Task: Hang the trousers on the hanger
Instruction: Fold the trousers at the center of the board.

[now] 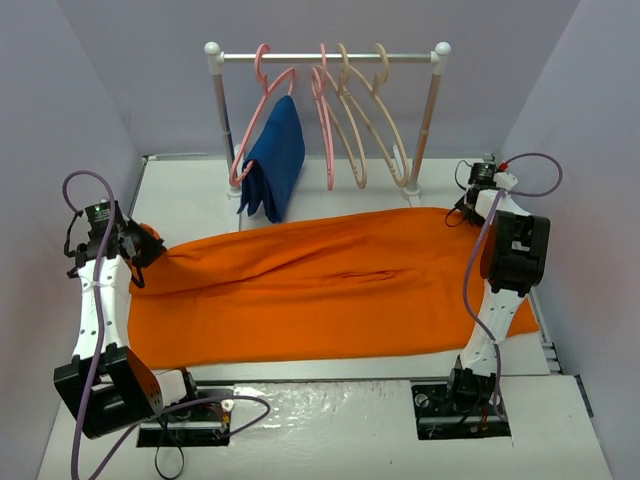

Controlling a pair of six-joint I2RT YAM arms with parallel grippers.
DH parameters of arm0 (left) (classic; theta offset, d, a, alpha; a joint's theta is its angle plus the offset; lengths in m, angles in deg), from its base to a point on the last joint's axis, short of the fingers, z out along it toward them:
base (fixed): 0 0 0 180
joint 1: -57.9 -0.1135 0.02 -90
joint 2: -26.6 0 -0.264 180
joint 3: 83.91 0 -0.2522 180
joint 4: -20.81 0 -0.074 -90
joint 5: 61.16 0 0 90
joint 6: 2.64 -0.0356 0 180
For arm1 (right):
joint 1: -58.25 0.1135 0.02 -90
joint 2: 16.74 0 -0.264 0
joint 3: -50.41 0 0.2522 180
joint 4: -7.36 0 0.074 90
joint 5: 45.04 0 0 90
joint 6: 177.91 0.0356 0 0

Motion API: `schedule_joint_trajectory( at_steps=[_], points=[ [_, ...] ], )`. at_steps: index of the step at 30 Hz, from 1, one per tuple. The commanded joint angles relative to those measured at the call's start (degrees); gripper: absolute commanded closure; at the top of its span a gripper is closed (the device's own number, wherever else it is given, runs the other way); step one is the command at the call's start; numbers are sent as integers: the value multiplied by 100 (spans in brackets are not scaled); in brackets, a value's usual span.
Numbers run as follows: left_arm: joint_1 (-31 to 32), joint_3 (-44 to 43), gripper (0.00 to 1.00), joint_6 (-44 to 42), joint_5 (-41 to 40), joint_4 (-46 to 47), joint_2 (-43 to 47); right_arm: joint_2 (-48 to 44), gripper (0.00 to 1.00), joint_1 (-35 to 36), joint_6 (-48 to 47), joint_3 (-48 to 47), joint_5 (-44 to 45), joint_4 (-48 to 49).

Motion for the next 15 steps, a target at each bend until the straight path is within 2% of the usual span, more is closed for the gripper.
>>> schedule_joint_trajectory(
  at_steps=[1, 4, 11, 15],
  points=[
    [-43, -338, 100, 123, 96, 176, 229, 53, 77, -181, -41, 144, -18, -524],
    [-51, -567, 100, 97, 124, 118, 112, -32, 99, -181, -31, 78, -161, -549],
    [-66, -1154, 100, 498, 197, 384, -358, -632, 100, -318, 103, -321, -448, -606],
    [-131, -1891, 100, 608, 222, 386, -913, -1007, 100, -481, 248, -667, -774, -603]
  ],
)
